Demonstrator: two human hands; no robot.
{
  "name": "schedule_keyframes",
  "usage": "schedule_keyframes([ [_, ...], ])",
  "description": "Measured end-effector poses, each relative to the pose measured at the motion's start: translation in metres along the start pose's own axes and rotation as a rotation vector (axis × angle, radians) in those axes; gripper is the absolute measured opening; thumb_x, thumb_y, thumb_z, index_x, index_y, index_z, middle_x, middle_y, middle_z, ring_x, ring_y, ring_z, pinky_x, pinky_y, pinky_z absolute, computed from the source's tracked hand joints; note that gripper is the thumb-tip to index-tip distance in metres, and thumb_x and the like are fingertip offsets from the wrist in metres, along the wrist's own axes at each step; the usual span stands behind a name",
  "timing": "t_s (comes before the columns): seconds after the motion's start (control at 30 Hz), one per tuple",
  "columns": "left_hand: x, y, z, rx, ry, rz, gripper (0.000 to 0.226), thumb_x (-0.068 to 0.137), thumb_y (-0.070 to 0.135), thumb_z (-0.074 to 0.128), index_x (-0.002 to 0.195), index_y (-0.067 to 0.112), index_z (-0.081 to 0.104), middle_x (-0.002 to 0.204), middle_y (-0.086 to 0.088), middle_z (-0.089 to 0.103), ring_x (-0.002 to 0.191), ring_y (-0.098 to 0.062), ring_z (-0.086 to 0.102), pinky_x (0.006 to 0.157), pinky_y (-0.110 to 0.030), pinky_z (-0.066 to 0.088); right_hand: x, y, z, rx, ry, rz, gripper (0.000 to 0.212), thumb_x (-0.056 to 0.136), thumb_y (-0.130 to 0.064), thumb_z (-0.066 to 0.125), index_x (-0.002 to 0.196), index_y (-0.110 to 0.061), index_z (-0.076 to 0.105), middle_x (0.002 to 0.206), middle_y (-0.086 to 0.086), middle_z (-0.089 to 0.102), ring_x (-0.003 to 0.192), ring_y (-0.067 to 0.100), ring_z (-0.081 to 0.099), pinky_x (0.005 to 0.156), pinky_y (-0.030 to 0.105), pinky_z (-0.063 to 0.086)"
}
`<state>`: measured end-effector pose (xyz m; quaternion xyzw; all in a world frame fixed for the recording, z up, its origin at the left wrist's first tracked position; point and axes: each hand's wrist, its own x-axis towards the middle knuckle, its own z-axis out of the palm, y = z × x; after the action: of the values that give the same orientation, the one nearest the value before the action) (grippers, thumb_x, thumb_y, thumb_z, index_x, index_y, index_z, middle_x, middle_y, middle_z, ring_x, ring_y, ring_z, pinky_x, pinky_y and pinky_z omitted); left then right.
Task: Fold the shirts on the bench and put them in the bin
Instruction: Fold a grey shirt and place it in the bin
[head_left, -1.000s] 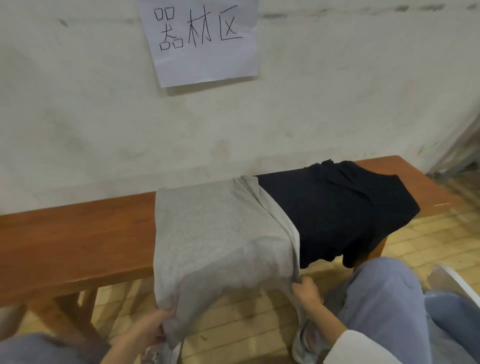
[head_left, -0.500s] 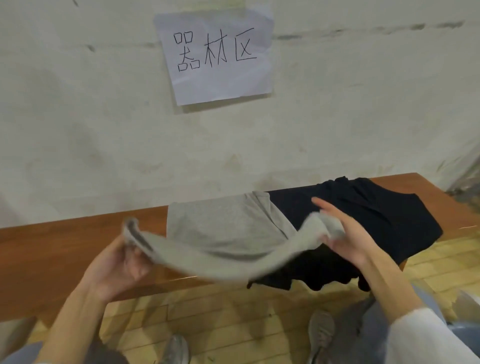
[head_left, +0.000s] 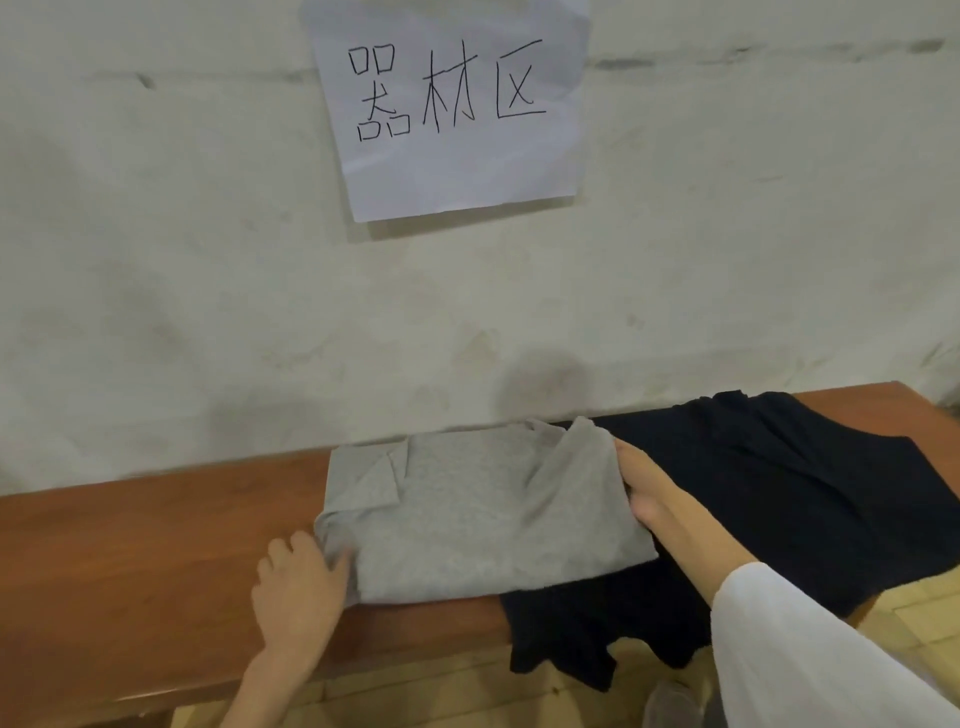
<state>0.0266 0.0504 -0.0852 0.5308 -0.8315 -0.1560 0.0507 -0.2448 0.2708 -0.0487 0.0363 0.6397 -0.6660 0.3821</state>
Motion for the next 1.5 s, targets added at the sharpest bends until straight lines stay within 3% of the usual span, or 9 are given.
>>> schedule_keyframes([
  [0.07,-0.003,0.003,0.003,-0.100,0.003,0.063,0.026,0.091,0.029,0.058,0.100,0.004,0.056,0.098,-0.016,0.055,0.094,-0.037,0.053,0.078,-0.046,0.047,0.007,0.003,0.008,-0.001,-0.046,0.003,0.019,0.095,-0.022,0.057,0.110,-0.018,0.067,0.112,0.008,0.068,0.103,0.026,0.063,0.080,0.038,0.054],
  [0.17,-0.006,0.010,-0.006,-0.484,-0.005,0.081,0.017,0.098,0.028,0.044,0.097,0.011,0.042,0.080,-0.007,0.057,0.074,-0.029,0.057,0.062,-0.041,0.043,0.010,0.020,0.016,-0.728,0.181,-0.326,0.024,0.088,-0.027,0.065,0.112,-0.020,0.061,0.108,-0.003,0.060,0.094,0.016,0.061,0.068,0.021,0.048],
  [0.27,-0.005,0.006,-0.020,-0.627,-0.007,0.072,0.018,0.097,0.031,0.047,0.099,0.014,0.044,0.083,-0.003,0.058,0.077,-0.025,0.057,0.065,-0.040,0.044,0.010,0.040,0.016,-1.184,0.457,-0.476,0.034,0.089,-0.042,0.059,0.112,-0.018,0.054,0.110,0.002,0.052,0.088,0.017,0.056,0.066,0.029,0.049],
  [0.47,-0.002,-0.058,-0.046,-0.285,-0.013,-0.036,0.022,0.094,0.040,0.048,0.099,0.019,0.043,0.084,-0.010,0.058,0.080,-0.032,0.059,0.069,-0.040,0.045,-0.010,0.044,0.001,-0.879,0.468,-0.621,0.007,0.096,-0.023,0.051,0.090,-0.021,0.055,0.088,-0.006,0.057,0.072,0.008,0.055,0.063,0.029,0.048],
  [0.7,-0.007,-0.080,-0.035,0.044,-0.127,-0.140,0.018,0.095,0.027,0.047,0.107,0.014,0.041,0.089,-0.017,0.060,0.084,-0.036,0.060,0.073,-0.041,0.047,-0.006,0.028,-0.004,-0.814,0.487,-0.306,0.012,0.098,-0.016,0.042,0.107,-0.010,0.047,0.084,0.004,0.058,0.075,0.025,0.061,0.068,0.042,0.053],
  [0.9,-0.002,-0.040,-0.022,0.112,0.110,0.122,0.062,0.080,0.010,0.067,0.136,0.006,0.042,0.142,-0.030,0.035,0.129,-0.049,0.034,0.101,-0.060,0.033,-0.025,0.031,0.015,-1.183,0.267,-0.131,0.053,0.084,-0.057,0.056,0.111,-0.016,0.035,0.090,0.000,0.057,0.076,0.018,0.060,0.055,0.029,0.045],
  [1.2,-0.008,-0.046,0.020,0.058,0.078,0.217,0.076,0.087,0.061,0.014,0.144,0.017,0.038,0.151,-0.014,0.034,0.143,-0.031,0.023,0.115,-0.050,0.016,-0.048,0.021,-0.034,-0.963,0.234,-0.152,0.047,0.084,0.002,0.060,0.120,-0.022,0.044,0.096,0.005,0.056,0.075,0.020,0.064,0.059,0.027,0.055],
  [1.33,-0.007,-0.050,0.010,-0.089,0.095,0.184,0.055,0.096,0.043,0.046,0.140,0.012,0.041,0.146,-0.011,0.041,0.139,-0.030,0.030,0.114,-0.050,0.020,-0.057,0.043,-0.030,-1.363,0.284,-0.451,0.027,0.091,-0.014,0.057,0.117,-0.020,0.054,0.118,0.000,0.048,0.099,0.012,0.051,0.082,0.026,0.047],
  [1.5,0.017,-0.055,-0.005,-0.004,0.208,0.181,0.029,0.087,0.013,0.063,0.113,0.001,0.062,0.112,-0.020,0.061,0.107,-0.042,0.051,0.089,-0.052,0.038,-0.064,0.067,-0.008,-1.332,0.175,-0.359,0.045,0.087,-0.059,0.050,0.073,-0.017,0.054,0.082,-0.003,0.050,0.073,0.011,0.049,0.063,0.025,0.042],
])
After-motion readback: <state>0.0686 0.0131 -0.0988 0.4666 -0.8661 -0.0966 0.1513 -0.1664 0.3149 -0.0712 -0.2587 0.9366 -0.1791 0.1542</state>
